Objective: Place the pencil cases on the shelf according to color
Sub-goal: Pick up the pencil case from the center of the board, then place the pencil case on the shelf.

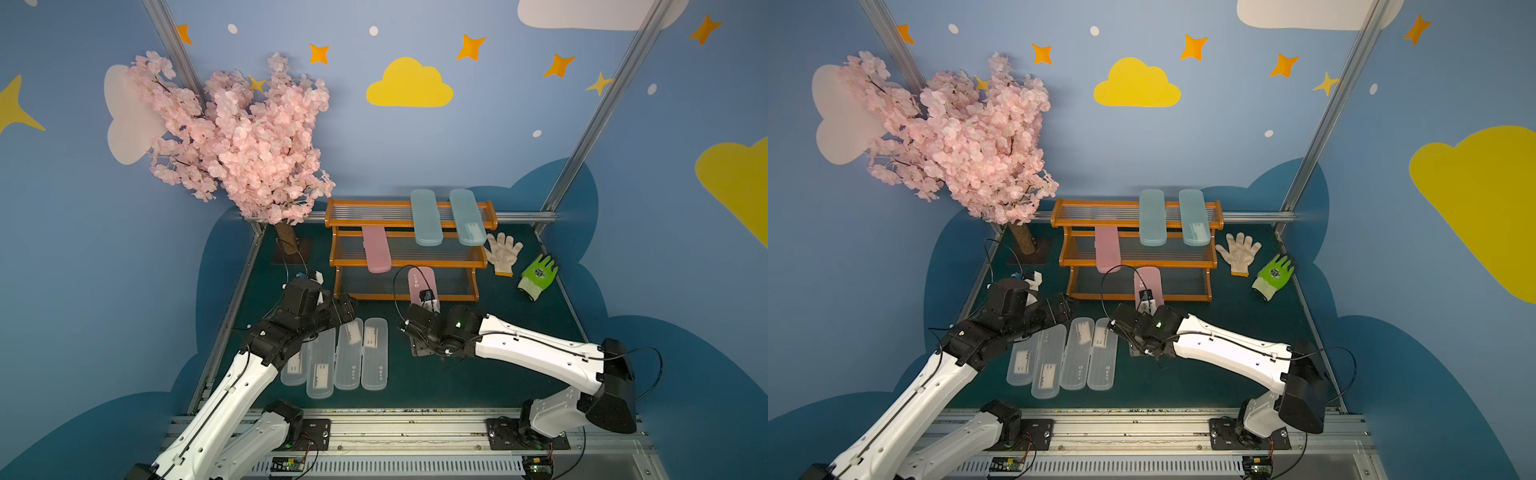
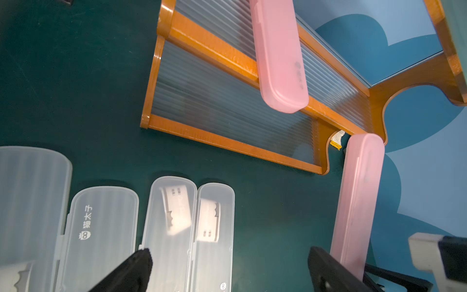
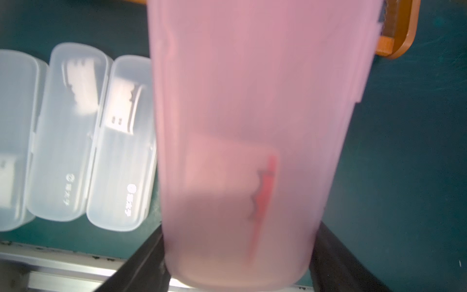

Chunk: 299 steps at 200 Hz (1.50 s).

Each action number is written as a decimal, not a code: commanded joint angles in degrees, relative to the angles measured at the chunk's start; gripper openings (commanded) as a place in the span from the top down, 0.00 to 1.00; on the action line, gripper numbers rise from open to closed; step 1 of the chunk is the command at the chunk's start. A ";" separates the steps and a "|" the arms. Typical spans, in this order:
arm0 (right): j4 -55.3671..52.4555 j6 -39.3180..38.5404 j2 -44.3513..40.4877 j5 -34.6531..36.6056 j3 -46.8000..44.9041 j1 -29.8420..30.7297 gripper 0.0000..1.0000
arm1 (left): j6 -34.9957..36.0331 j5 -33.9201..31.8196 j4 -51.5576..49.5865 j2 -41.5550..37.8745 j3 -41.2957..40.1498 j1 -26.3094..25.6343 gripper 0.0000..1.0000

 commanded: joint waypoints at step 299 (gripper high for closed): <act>-8.62 -14.69 34.93 -4.43 48.42 -17.75 0.13 | 4.82 6.67 1.36 -1.46 0.95 2.53 0.00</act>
